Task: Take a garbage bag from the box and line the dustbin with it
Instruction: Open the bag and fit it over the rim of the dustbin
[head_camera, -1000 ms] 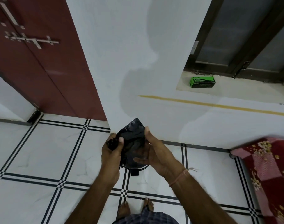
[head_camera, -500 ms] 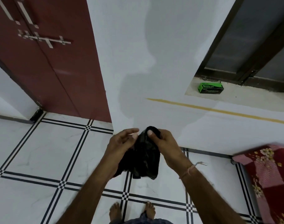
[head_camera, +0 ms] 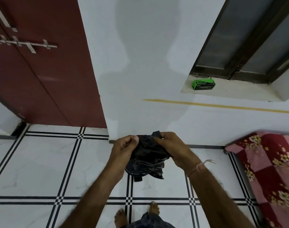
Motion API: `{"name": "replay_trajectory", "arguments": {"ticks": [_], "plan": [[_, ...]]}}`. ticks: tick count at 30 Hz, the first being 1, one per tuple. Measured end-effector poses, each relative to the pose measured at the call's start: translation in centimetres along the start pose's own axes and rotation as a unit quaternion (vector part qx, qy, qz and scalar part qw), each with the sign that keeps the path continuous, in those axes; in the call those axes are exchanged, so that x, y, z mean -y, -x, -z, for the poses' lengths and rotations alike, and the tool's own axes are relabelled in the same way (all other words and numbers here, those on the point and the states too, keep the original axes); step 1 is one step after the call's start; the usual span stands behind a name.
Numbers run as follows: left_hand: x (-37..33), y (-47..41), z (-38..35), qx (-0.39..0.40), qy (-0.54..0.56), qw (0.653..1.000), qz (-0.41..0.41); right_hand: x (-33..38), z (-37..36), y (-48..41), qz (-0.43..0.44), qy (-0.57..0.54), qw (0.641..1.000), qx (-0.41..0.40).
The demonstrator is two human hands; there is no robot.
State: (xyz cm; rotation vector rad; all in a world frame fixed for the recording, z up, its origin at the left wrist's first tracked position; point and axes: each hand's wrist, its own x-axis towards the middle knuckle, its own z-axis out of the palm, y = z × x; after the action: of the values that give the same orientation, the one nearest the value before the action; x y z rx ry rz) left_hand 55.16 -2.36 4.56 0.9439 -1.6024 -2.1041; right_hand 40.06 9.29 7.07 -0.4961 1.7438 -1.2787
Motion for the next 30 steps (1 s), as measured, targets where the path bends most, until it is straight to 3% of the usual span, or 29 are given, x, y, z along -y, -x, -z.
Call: {"name": "replay_trajectory", "arguments": {"ticks": [5,8,11,15,22,25,27,29,30], "plan": [[0.7,0.3,0.6,-0.027,0.046,0.989,0.137,-0.6,-1.9,-0.5,0.035,-0.065,0.989,-0.131],[0.7,0.9,0.7,0.003,0.036,0.991,0.128,-0.9,-2.9,-1.2,0.028,-0.039,0.984,-0.172],[0.5,0.8,0.4,0.016,0.008,0.998,0.055,-0.9,-3.4,-1.5,0.042,-0.005,0.986,-0.159],[0.3,0.2,0.1,-0.057,0.014,0.998,0.004,-1.3,-3.6,-1.5,0.050,-0.015,0.991,-0.124],[0.1,-0.4,0.6,0.012,0.212,0.967,0.143,-1.4,-2.3,-0.8,0.061,-0.071,0.992,-0.083],[-0.2,-0.3,0.0,0.044,0.243,0.957,0.154,-1.3,-1.6,-1.1,0.069,-0.056,0.993,-0.074],[-0.5,-0.2,-0.6,0.035,0.245,0.960,0.132,-2.0,-1.8,-1.8,0.073,0.038,0.985,-0.151],[-0.6,-0.2,-1.1,0.007,0.232,0.967,0.101,-2.6,-2.3,-1.2,0.107,0.154,0.938,-0.290],[-0.7,-0.3,-1.3,-0.006,0.220,0.972,0.083,-2.5,-2.7,-0.5,0.150,0.154,0.925,-0.313]]}}
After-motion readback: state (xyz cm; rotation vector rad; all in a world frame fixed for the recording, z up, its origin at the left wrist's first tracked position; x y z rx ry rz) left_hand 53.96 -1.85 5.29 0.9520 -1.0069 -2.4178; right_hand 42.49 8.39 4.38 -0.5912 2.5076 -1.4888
